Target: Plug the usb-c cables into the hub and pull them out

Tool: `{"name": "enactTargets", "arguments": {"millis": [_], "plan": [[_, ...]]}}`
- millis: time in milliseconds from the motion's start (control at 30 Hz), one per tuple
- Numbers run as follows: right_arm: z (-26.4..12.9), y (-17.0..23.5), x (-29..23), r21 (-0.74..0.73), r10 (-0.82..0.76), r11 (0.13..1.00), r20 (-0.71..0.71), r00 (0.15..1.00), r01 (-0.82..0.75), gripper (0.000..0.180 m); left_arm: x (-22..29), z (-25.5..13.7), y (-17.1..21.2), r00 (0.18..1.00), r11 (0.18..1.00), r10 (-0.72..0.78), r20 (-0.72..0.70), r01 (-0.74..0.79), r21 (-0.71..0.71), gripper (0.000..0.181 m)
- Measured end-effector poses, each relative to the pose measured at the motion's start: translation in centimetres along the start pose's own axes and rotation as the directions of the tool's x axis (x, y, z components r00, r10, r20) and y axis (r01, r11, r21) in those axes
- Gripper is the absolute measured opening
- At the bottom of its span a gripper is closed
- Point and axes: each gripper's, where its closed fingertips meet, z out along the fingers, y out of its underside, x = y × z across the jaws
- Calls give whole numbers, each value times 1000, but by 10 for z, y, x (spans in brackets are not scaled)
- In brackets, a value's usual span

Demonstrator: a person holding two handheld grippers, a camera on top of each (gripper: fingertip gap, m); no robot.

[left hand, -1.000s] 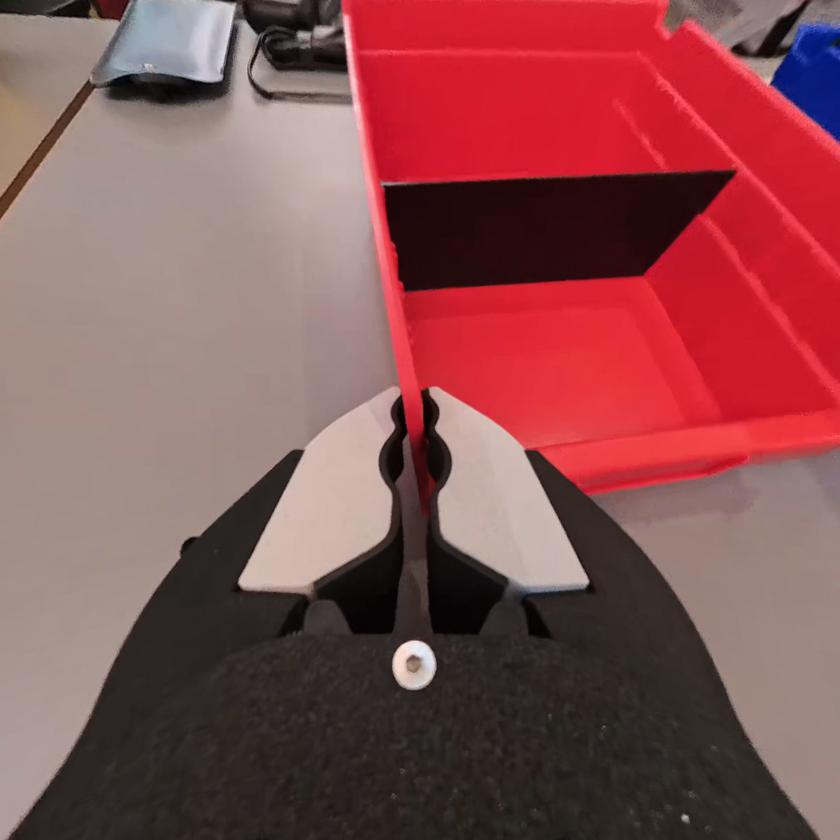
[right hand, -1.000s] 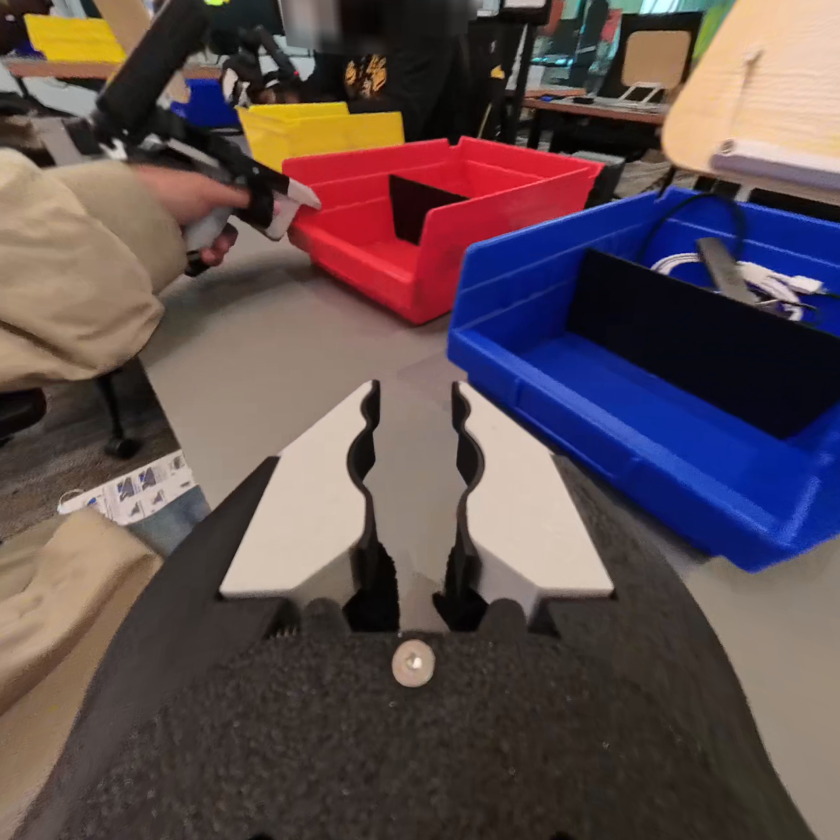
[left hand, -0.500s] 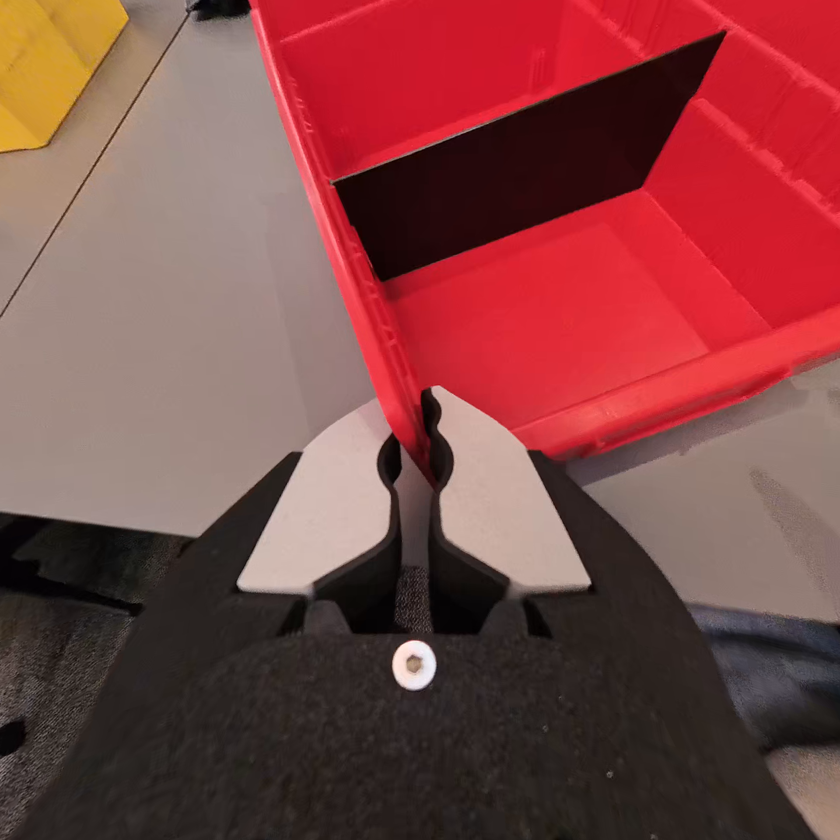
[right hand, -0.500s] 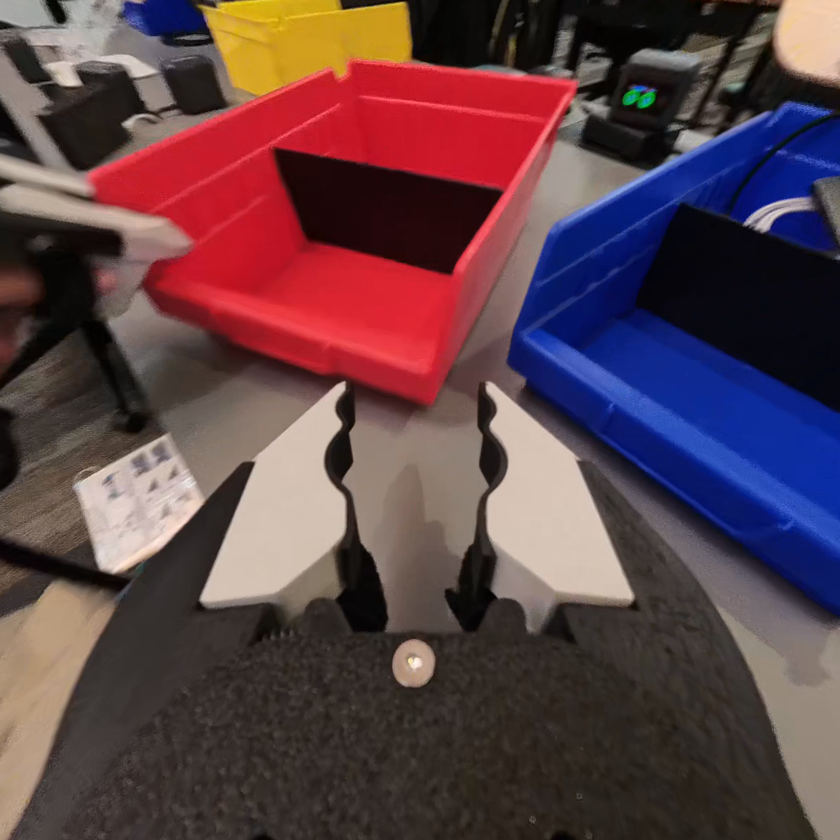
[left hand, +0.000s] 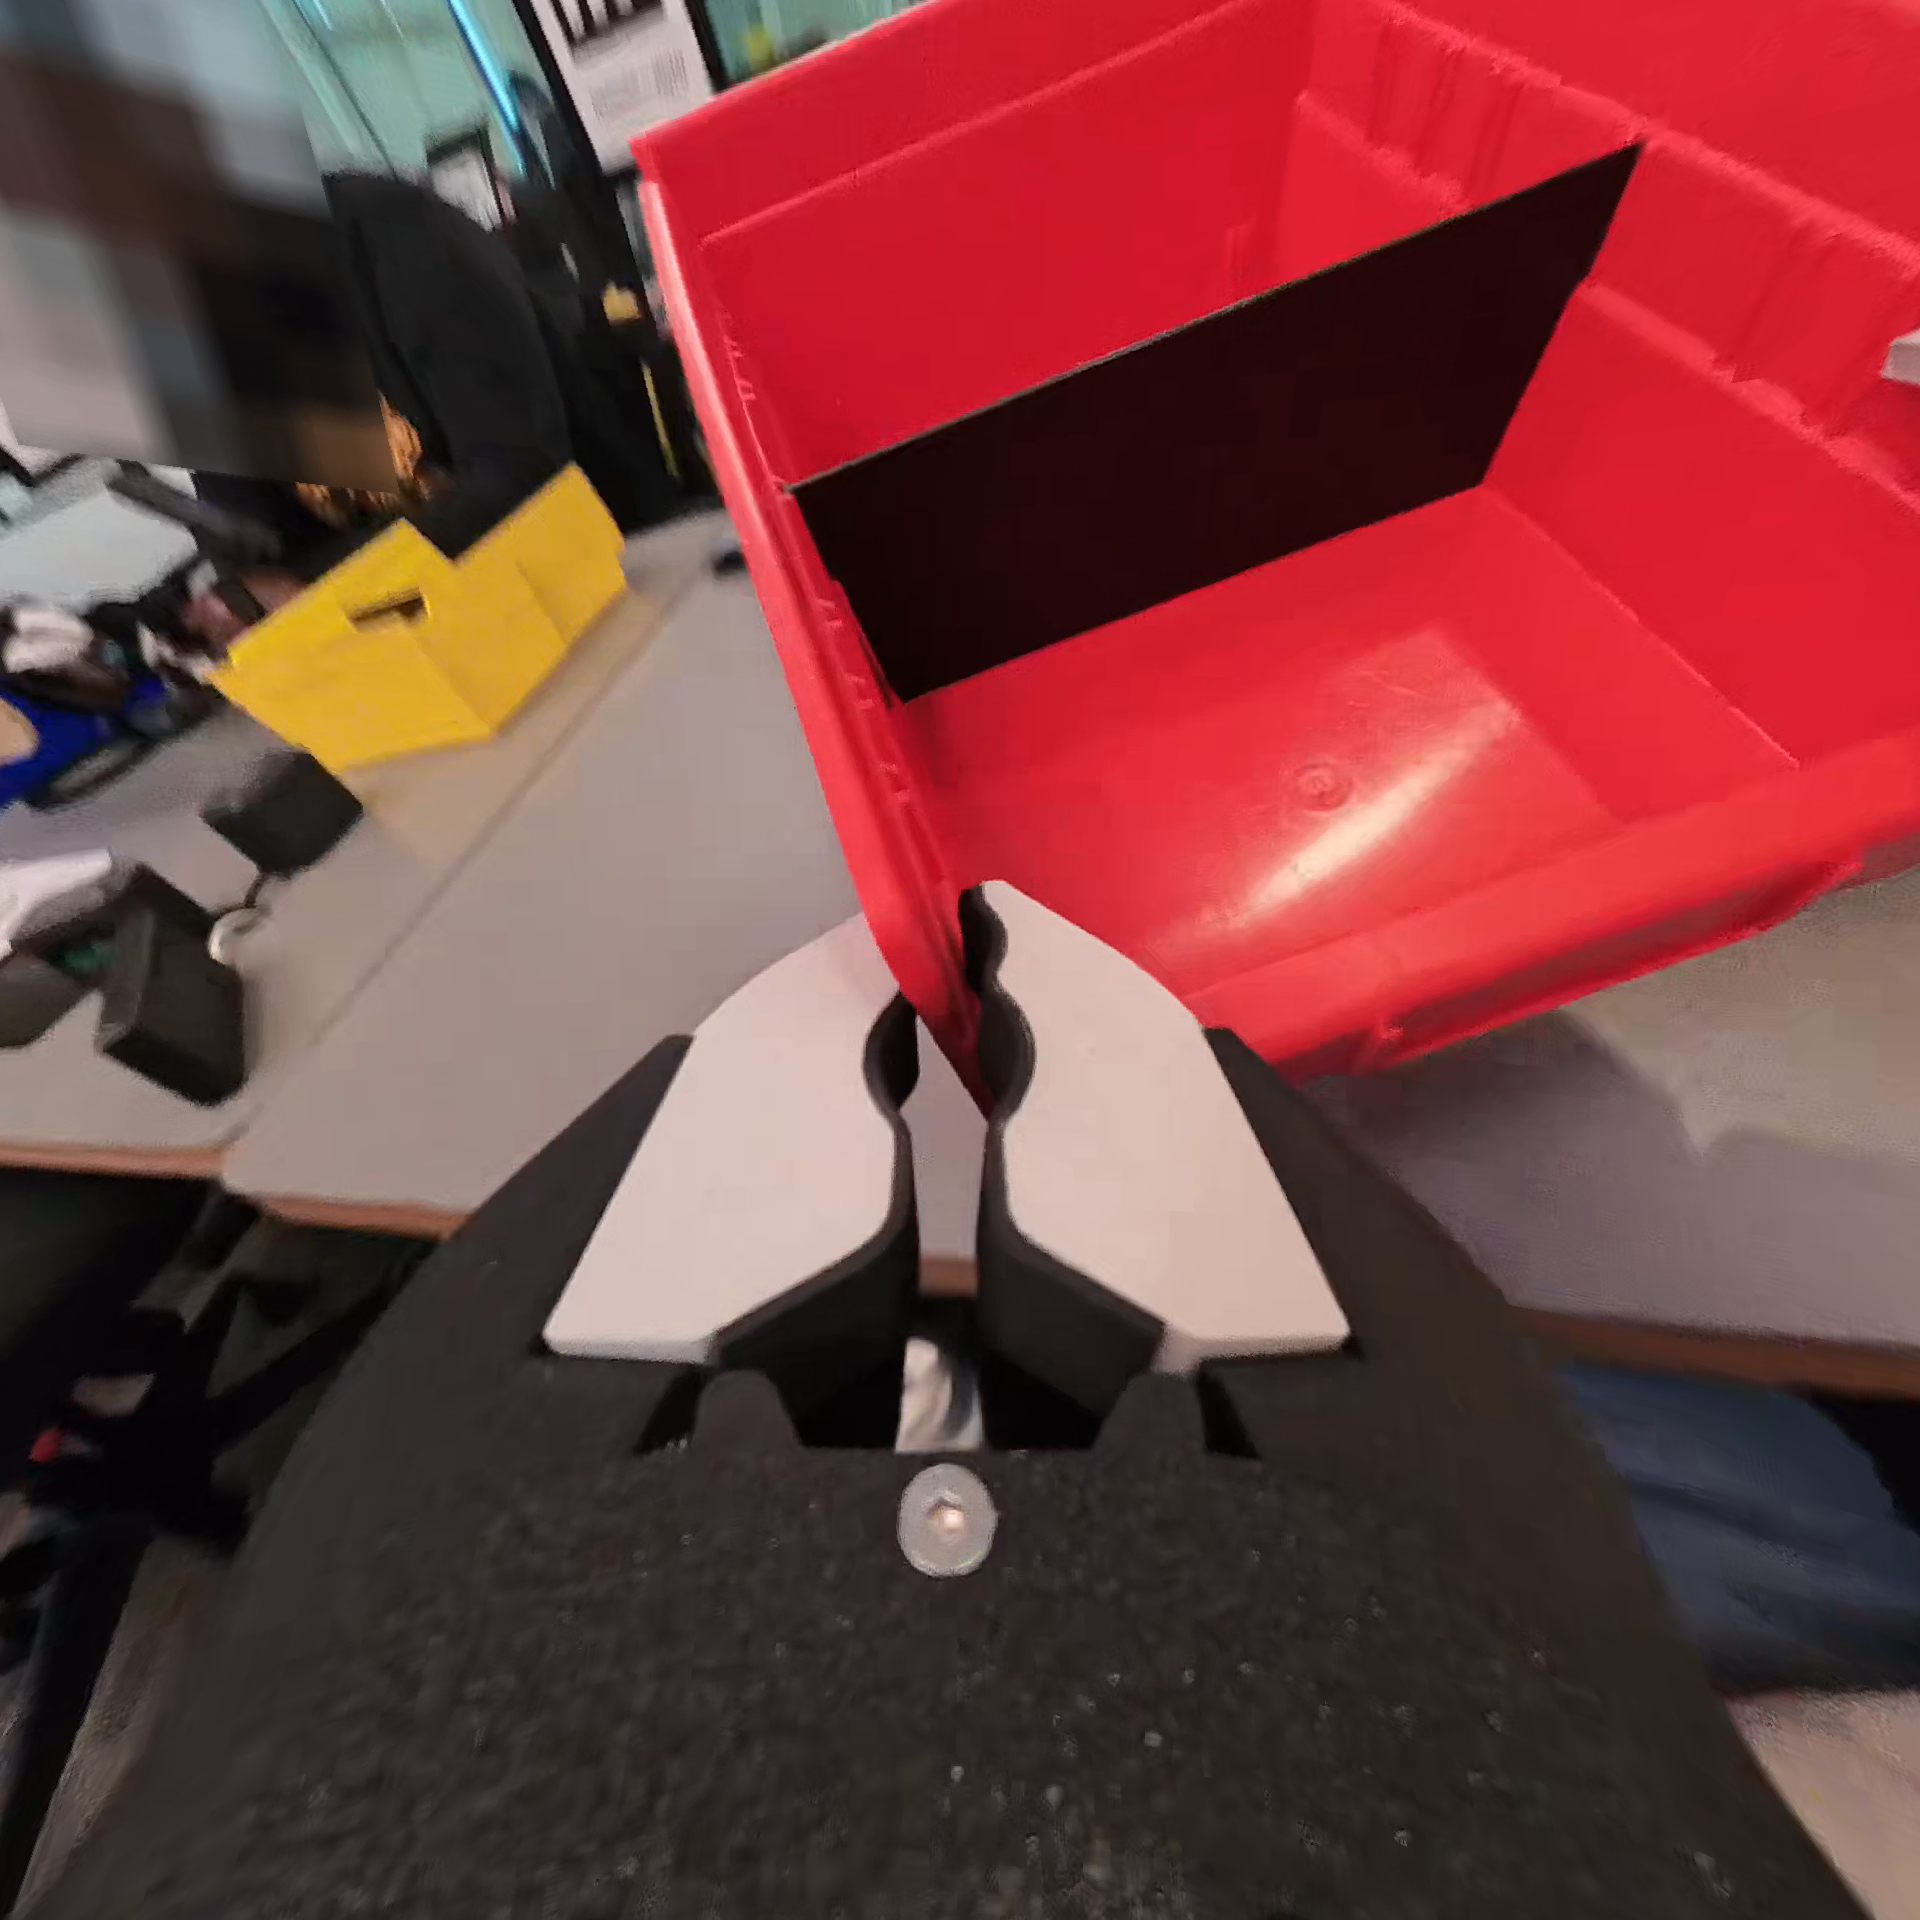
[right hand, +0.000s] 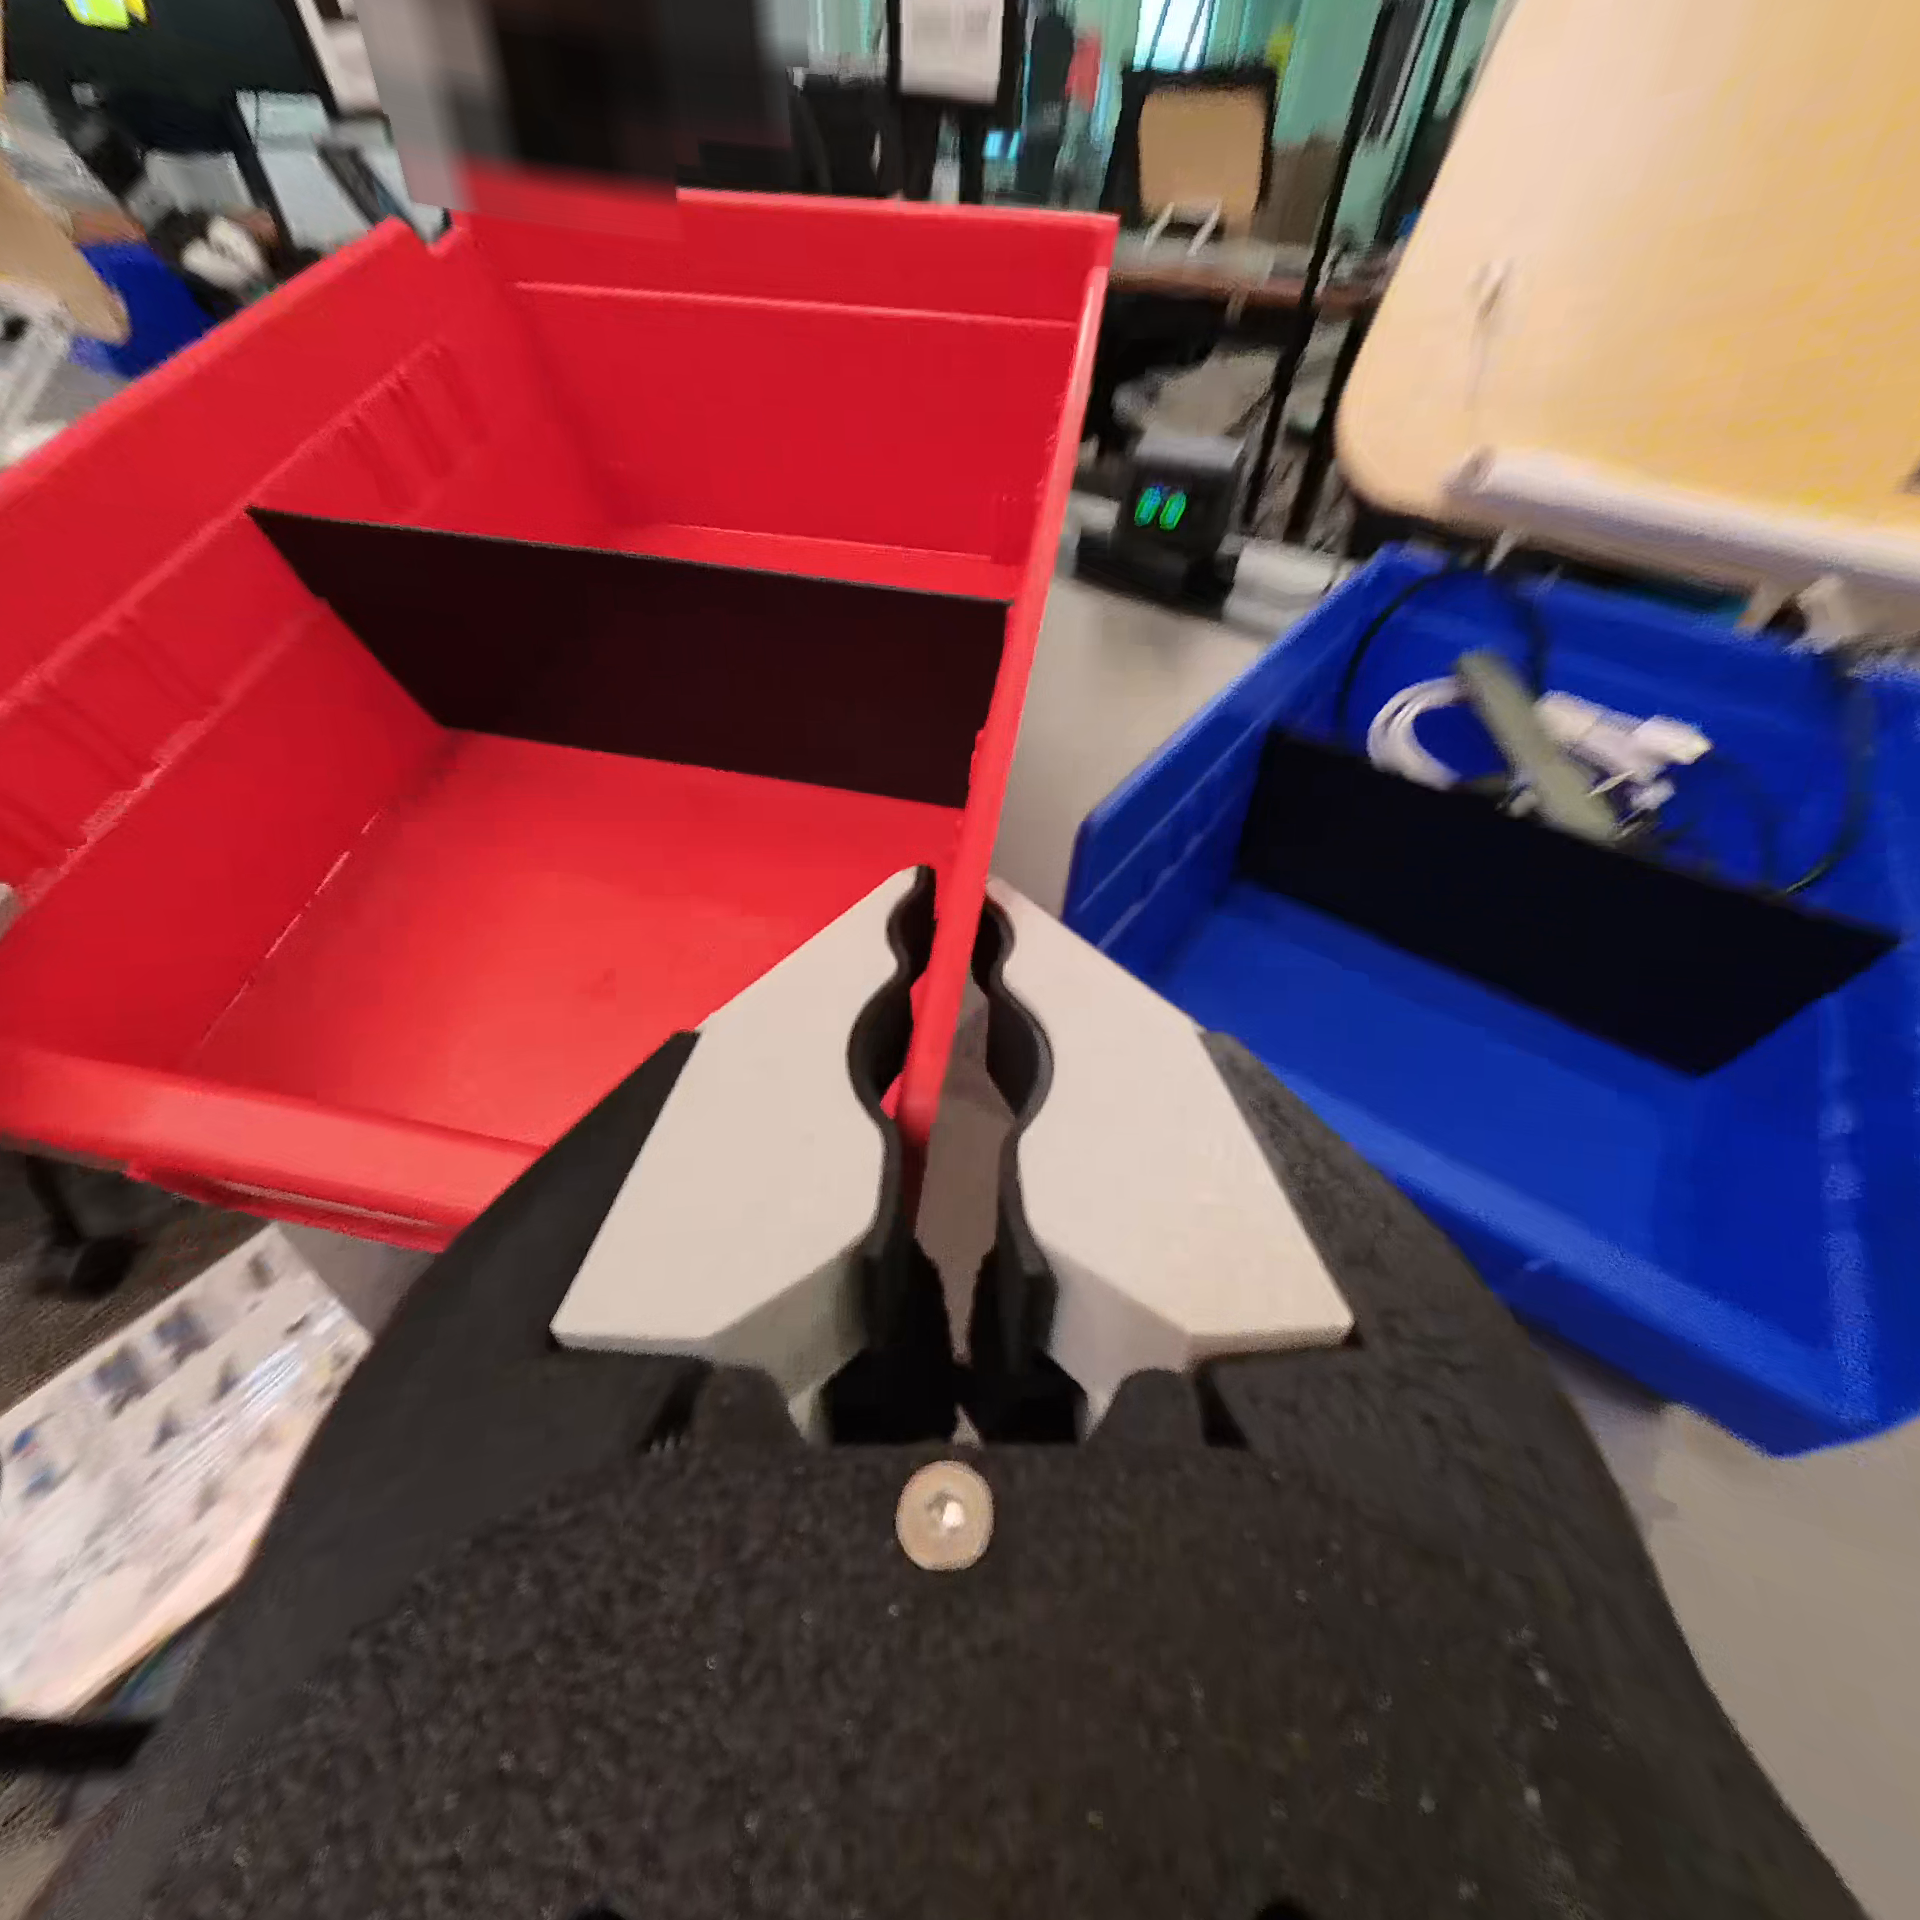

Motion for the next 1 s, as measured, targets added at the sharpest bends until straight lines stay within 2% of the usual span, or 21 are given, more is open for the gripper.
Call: {"name": "enactTargets", "arguments": {"millis": [133, 233, 333, 433, 567, 733, 867, 1000], "plan": [[-35, -66, 36, 162, -52, 985, -90, 995, 66, 6, 19, -4, -69, 999, 981, 17, -31, -11, 194, 6], [-62, -104, 80, 227, -62, 968, -201, 978, 108, 6, 51, 10, -121, 995, 963, 57, -80, -34, 268, 6], [-91, -122, 143, 248, -24, 962, -335, 942, 112, 6, 108, 29, -171, 979, 946, 89, -185, -26, 322, 6], [-119, -122, 217, 245, 37, 966, -438, 898, 80, 6, 183, 45, -205, 949, 937, 129, -288, -22, 348, 6], [-154, -87, 325, 184, 97, 983, -557, 825, 8, 5, 305, 65, -216, 890, 941, 204, -408, -63, 332, 7], [-181, 1, 434, 87, 145, 989, -624, 768, -115, 5, 436, 92, -185, 826, 960, 254, -504, -152, 234, 7], [-184, 83, 472, -113, 75, 976, -625, 777, -185, 6, 485, 95, -144, 791, 972, 234, -566, -194, 130, 7], [-178, 114, 472, -155, 148, 948, -556, 818, -277, 6, 494, 98, -115, 766, 981, 179, -618, -188, 50, 8]]}}
